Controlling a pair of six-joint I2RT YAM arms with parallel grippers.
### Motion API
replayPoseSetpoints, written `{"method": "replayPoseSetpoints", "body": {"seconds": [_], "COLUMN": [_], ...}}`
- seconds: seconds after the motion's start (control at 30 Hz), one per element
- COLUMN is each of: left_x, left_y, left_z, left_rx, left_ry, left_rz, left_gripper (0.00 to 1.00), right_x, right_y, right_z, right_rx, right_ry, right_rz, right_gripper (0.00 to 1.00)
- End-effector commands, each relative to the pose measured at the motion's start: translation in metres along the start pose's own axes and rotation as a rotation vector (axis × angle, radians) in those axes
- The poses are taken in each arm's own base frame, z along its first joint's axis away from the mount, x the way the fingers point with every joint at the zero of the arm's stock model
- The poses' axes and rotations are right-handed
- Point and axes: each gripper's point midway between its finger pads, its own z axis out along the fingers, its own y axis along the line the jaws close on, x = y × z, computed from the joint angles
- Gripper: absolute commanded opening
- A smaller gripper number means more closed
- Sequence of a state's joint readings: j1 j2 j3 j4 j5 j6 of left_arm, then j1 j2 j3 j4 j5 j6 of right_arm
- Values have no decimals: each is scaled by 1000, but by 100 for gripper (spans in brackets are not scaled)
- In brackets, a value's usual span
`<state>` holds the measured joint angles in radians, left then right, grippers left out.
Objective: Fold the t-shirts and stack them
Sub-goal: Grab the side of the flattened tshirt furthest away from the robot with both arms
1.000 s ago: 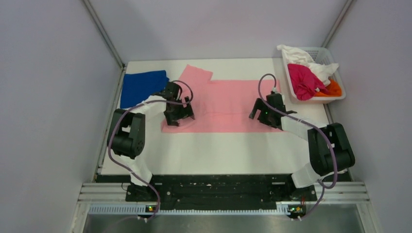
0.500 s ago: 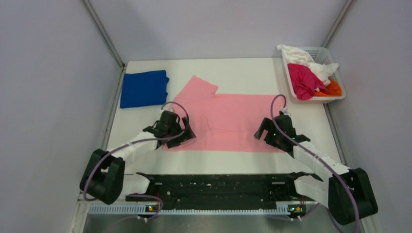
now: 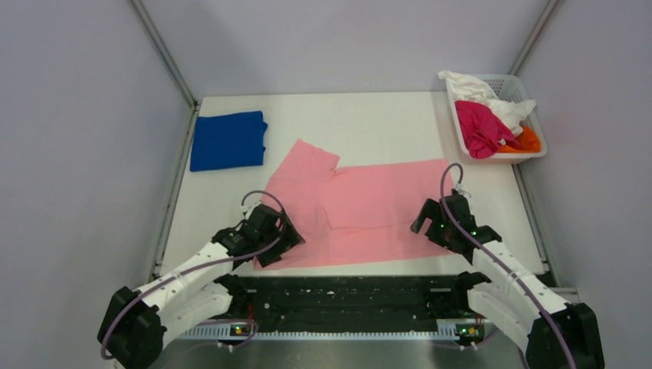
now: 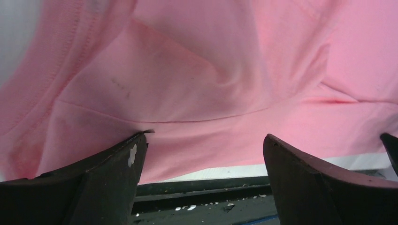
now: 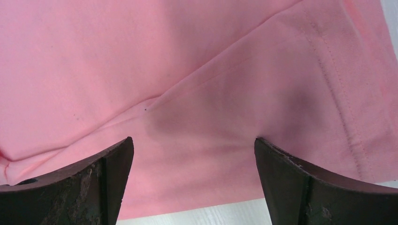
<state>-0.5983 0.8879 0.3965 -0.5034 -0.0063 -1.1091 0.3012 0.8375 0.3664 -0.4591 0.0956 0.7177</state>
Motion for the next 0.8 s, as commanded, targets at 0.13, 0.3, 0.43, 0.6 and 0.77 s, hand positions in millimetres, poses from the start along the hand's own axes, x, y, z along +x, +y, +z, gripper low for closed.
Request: {"method": "replayPoseSetpoints", "body": {"seconds": [0.13,0.3,0.43,0.6,0.77], "left_x": [-29,-77,-132,-215,-292], "left_y": [42,0,-51,-109,-157], "left_z": [-31,-53,-69,-48,10], "left_rx": [-355,-309,-251,-208,-249], "left_ry": [-102,-262,-382,-405,-370], "left_rz": [22,74,126,195,292], "left_gripper": [99,99,99,99,99], "right_x": [-31,-80,-118,-152,-179], "right_y": [10,33,36,49,57], "right_z": [-15,-40,-53,-39,-13], "right_rx": [18,-12,27,29,29], "right_ry": [-80,-225,-344,-353,-357], "right_rz": [-25,-6,-1,3,14], "right_gripper": [99,99,99,99,99]}}
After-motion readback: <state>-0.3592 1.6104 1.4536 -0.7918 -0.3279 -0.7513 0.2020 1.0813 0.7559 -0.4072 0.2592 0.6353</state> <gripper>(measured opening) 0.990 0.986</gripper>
